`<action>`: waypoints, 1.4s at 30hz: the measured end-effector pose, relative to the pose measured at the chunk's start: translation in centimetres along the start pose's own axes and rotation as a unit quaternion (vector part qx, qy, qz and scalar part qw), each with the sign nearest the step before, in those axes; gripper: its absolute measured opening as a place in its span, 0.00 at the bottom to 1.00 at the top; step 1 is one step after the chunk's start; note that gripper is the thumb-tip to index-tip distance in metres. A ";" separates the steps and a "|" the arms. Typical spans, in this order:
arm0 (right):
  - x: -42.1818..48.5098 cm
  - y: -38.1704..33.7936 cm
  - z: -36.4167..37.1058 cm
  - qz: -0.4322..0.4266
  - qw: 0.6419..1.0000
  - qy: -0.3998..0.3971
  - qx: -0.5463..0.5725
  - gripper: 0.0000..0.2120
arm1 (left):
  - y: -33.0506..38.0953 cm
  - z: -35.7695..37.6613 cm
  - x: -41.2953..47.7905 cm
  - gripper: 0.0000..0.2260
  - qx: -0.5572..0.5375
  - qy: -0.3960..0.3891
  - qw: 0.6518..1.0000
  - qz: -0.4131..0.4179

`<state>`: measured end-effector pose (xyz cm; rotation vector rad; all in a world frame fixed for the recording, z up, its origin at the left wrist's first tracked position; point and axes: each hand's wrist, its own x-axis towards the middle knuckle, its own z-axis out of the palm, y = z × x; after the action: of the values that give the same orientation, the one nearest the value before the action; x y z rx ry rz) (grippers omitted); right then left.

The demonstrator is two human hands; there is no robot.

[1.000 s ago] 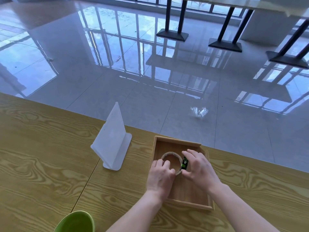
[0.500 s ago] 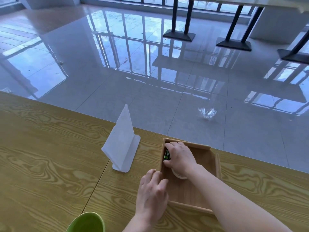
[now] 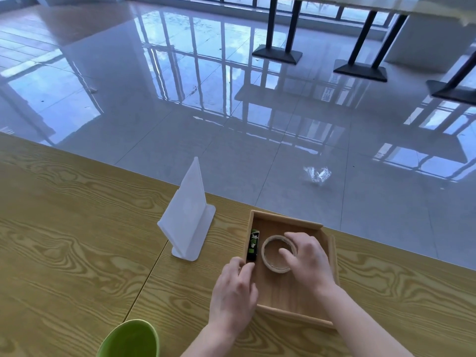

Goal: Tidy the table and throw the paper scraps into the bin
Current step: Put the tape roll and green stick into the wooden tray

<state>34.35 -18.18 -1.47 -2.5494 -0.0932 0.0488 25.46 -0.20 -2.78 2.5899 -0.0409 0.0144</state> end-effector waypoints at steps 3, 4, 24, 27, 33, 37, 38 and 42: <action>-1.6 1.3 0.0 0.005 0.994 -0.078 -0.071 0.39 | 0.2 0.2 0.0 0.20 -0.027 -0.001 1.000 -0.012; -1.9 1.4 0.3 0.011 0.991 -0.099 -0.094 0.43 | 0.3 0.3 0.0 0.20 -0.032 0.002 0.999 -0.015; -2.4 1.7 0.5 0.024 0.998 -0.051 -0.036 0.37 | -1.6 1.4 -2.1 0.47 -0.039 -0.070 0.996 -0.039; -3.9 3.0 -1.5 0.036 0.999 0.011 -0.026 0.33 | -1.6 1.5 -2.1 0.48 -0.043 -0.066 0.996 -0.043; -6.6 6.4 -3.6 0.144 0.984 0.092 -0.049 0.25 | -1.5 1.5 -2.3 0.48 -0.057 -0.064 0.994 -0.074; -7.1 6.6 -3.4 0.230 0.972 0.042 0.018 0.22 | -1.4 1.3 -2.1 0.48 -0.058 -0.069 0.992 -0.085; -7.3 6.5 -3.2 0.229 0.973 0.037 0.021 0.21 | -1.4 1.2 -2.1 0.48 -0.057 -0.071 0.992 -0.089; -7.3 6.3 -2.9 0.233 0.972 0.036 0.017 0.19 | -1.5 1.2 -2.2 0.47 -0.057 -0.073 0.991 -0.099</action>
<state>27.54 -25.57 -2.42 -2.4820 0.5313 0.1367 23.34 0.55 -4.60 2.4638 0.1581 -0.2441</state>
